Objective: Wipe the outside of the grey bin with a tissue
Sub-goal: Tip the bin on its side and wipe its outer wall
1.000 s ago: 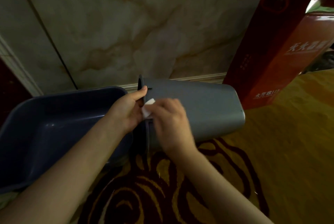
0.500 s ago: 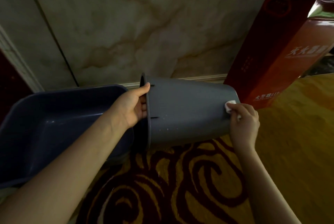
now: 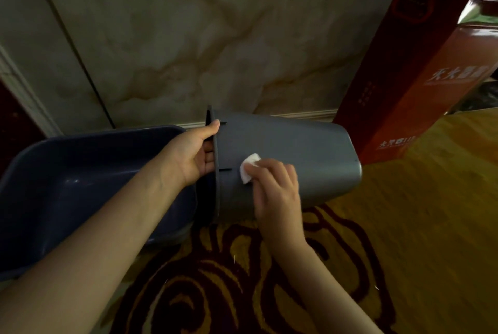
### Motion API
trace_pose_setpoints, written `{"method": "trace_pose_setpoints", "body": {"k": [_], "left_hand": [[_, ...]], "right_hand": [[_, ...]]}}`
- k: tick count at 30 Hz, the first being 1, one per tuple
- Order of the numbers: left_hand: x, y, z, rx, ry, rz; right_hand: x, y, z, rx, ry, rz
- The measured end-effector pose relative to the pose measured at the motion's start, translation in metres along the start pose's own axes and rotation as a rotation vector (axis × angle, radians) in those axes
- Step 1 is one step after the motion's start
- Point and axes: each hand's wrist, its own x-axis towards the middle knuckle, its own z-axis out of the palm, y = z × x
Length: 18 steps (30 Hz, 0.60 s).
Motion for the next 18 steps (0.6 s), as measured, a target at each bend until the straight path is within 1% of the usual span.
{"method": "trace_pose_setpoints", "body": {"k": [3,7,9,11,12,14,16,18], "left_hand": [[0.000,0.000,0.000,0.005,-0.007,-0.002],[0.001,0.001,0.000,0.006,-0.005,0.015],[0.002,0.002,0.000,0.012,-0.006,0.022],[0.003,0.002,0.000,0.017,-0.004,0.021],[0.004,0.002,-0.001,0.020,-0.003,0.019],[0.005,0.003,-0.001,0.023,0.005,0.012],[0.007,0.003,0.000,0.019,0.016,0.013],[0.009,0.003,0.001,0.020,0.033,0.023]], "right_hand": [[-0.002,0.034,-0.012,-0.082,0.053,0.104],[0.006,0.079,-0.032,-0.175,0.122,0.325],[0.013,0.088,-0.037,-0.177,0.148,0.404],[0.016,0.080,-0.038,-0.154,0.198,0.425],[0.015,0.069,-0.035,-0.144,0.221,0.392],[0.006,0.035,-0.022,-0.110,0.198,0.228],[-0.008,0.000,-0.002,-0.057,0.089,0.010],[-0.017,-0.020,0.014,-0.019,-0.021,-0.109]]}}
